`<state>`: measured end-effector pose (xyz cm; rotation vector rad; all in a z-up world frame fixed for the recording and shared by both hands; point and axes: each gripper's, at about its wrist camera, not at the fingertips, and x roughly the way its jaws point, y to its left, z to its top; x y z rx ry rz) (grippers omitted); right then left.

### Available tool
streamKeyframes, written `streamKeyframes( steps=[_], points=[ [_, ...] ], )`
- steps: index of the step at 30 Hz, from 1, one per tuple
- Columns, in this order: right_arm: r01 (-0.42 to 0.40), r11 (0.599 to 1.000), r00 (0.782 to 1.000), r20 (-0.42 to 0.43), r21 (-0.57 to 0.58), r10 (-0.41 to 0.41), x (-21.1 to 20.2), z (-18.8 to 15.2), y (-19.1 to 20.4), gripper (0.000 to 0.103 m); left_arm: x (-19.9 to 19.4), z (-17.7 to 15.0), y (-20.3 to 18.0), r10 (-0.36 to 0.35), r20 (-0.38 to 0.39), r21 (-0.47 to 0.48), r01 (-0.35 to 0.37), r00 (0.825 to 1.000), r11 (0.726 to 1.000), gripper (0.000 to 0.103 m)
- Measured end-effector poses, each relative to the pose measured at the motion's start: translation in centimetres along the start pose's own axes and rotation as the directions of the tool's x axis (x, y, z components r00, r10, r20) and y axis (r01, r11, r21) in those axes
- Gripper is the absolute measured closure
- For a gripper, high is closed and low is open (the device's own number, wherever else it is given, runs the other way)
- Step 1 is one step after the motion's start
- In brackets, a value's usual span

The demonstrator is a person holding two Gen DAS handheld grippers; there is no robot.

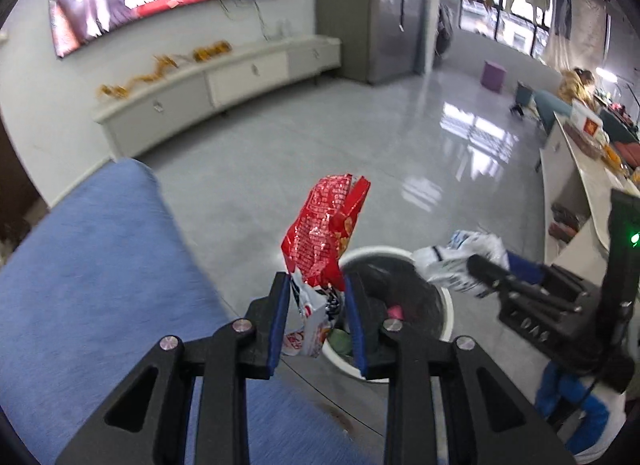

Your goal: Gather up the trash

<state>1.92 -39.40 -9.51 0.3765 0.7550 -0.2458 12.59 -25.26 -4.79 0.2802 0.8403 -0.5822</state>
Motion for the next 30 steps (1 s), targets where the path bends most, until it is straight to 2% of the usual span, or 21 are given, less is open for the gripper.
streamKeyframes(
  steps=[4,9,11,13,15,21,26,28,30],
  points=[
    [0.018,0.999,0.997,-0.077,0.028,-0.016,3.5,-0.6,-1.7,0.062,4.7,1.1,-1.2,-0.077,-0.086,-0.01,0.077,0.993,0.997,0.076],
    [0.032,0.999,0.991,-0.131,0.037,-0.027,6.2,-1.2,-2.3,0.059,9.0,2.0,-1.8,-0.18,-0.154,-0.068,0.172,0.971,0.983,0.075],
    [0.048,0.998,0.988,-0.147,0.039,-0.041,7.2,-1.2,-2.6,0.054,10.2,2.5,-1.7,-0.209,-0.173,-0.091,0.196,0.962,0.976,0.069],
    [0.056,0.997,0.987,-0.156,0.049,-0.047,7.9,-1.1,-3.2,0.048,10.8,2.7,-1.6,-0.227,-0.171,-0.106,0.211,0.959,0.972,0.051],
    [0.063,0.996,0.985,-0.162,0.056,-0.053,8.2,-1.2,-3.6,0.043,11.0,2.8,-1.6,-0.232,-0.17,-0.108,0.216,0.958,0.97,0.049],
    [0.079,0.995,0.984,-0.164,0.062,-0.068,8.0,-1.0,-3.8,0.042,10.3,2.6,-1.2,-0.246,-0.151,-0.132,0.227,0.958,0.965,0.049],
    [0.063,0.997,0.993,-0.105,0.044,-0.058,5.1,0.0,-1.8,0.039,7.1,2.1,-0.1,-0.221,-0.076,-0.129,0.21,0.972,0.969,0.048],
    [0.053,0.998,0.996,-0.067,0.022,-0.052,3.2,0.3,-0.4,0.037,5.3,1.5,1.0,-0.193,-0.04,-0.133,0.186,0.98,0.973,0.042],
    [0.042,0.999,0.998,-0.038,0.002,-0.042,1.6,0.7,0.9,0.036,3.2,0.8,2.3,-0.162,0.003,-0.146,0.161,0.987,0.976,0.041]
  ],
)
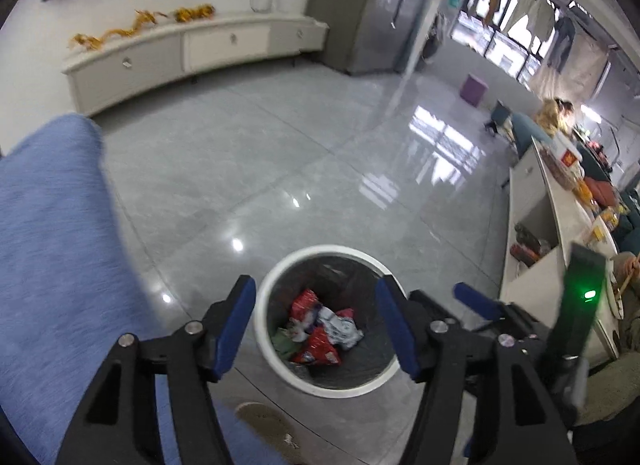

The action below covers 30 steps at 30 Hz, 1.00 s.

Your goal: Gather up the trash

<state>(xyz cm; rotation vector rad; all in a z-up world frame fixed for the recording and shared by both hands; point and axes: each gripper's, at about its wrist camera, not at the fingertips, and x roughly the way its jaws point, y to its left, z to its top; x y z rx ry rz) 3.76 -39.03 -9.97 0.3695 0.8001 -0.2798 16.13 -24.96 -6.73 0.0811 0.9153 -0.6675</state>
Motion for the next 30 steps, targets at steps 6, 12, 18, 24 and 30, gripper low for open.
streamKeyframes(
  steps=[6,12,18,24,30],
  points=[
    [-0.052,0.995,0.993,0.102,-0.088,0.061,-6.4,0.6,4.6,0.031,-8.1,-1.6,3.2,0.129,0.141,-0.059,-0.122,0.982,0.991,0.037],
    [-0.134,0.969,0.971,0.166,-0.208,0.17,-12.2,-0.3,10.7,0.025,-17.5,-4.5,5.7,0.287,0.302,-0.108,-0.266,0.909,0.958,0.03],
    [-0.156,0.929,0.951,0.204,-0.335,0.234,-15.8,-2.8,16.5,0.018,-24.3,-8.7,7.1,0.409,0.394,-0.163,-0.376,0.823,0.912,0.03],
    [-0.133,0.899,0.932,0.256,-0.417,0.256,-18.1,-5.3,19.6,0.009,-27.7,-12.6,8.0,0.488,0.434,-0.226,-0.432,0.758,0.873,0.028],
    [-0.098,0.889,0.921,0.297,-0.447,0.251,-18.8,-6.5,20.8,0.003,-29.9,-15.5,8.1,0.53,0.473,-0.286,-0.447,0.703,0.848,0.003]
  ],
)
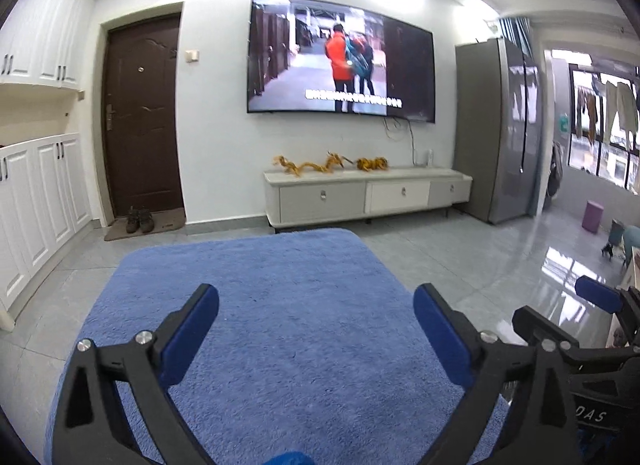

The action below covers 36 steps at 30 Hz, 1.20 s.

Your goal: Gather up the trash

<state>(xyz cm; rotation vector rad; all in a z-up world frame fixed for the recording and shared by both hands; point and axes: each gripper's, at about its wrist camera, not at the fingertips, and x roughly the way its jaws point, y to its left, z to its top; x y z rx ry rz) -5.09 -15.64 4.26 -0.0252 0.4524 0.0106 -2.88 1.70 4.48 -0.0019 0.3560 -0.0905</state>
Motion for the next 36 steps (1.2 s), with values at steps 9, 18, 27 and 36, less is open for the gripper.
streamKeyframes(
  steps=[9,18,27,36],
  points=[
    [0.003,1.0,1.0,0.014,-0.005,-0.003,-1.3,-1.3,0.6,0.002,-1.5,-0.8,0.3,0.069,0.014,-0.052,-0.068,0.998,0.996,0.0],
    [0.019,1.0,0.999,0.043,0.015,-0.02,-2.6,-1.9,0.3,0.001,-2.6,-1.3,-0.3,0.104,0.012,-0.032,-0.104,0.995,0.994,0.0],
    [0.028,0.999,0.998,0.062,0.03,-0.029,-3.7,-2.3,-0.2,0.001,-3.2,-1.5,-1.8,0.091,0.012,-0.01,-0.09,0.996,0.996,0.0],
    [0.053,0.998,0.997,0.051,0.037,-0.055,-3.6,-2.8,-0.4,0.001,-3.1,-1.7,-1.8,0.086,-0.007,-0.019,-0.086,0.996,0.996,0.0]
  ],
)
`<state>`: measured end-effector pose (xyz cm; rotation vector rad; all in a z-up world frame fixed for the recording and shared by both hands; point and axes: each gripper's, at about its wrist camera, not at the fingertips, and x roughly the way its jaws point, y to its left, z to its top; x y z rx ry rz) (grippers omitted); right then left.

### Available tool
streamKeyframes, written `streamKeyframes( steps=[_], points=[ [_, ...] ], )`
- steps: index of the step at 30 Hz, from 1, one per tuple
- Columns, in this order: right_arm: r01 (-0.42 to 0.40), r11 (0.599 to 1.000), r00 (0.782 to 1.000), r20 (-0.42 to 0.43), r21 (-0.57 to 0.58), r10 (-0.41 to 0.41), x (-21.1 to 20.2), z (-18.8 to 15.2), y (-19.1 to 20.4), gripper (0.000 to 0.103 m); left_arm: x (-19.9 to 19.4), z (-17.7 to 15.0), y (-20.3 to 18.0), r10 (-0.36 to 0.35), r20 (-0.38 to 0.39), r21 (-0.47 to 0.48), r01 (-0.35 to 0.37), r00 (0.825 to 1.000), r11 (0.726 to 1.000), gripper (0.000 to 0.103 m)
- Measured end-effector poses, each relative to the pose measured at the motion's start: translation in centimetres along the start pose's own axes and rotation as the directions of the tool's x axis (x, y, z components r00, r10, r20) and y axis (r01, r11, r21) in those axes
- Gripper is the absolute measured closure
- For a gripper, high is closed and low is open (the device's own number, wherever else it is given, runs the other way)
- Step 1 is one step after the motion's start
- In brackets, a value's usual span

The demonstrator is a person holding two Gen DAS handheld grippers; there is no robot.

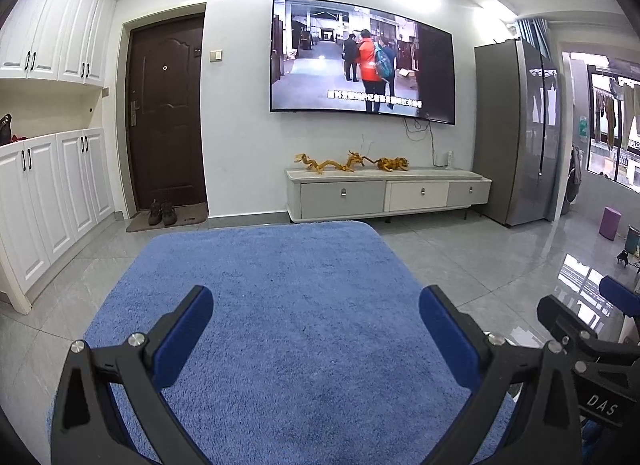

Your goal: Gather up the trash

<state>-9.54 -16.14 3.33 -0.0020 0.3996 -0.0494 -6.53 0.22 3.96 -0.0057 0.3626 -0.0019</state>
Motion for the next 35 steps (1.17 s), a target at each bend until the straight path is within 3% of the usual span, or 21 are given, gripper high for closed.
streamKeyframes(
  steps=[35],
  points=[
    [0.061,0.997,0.998,-0.014,0.051,-0.06,0.3,-0.4,-2.1,0.0,0.5,-0.5,-0.9,0.036,-0.035,0.025,-0.036,0.999,0.999,0.0]
  ],
)
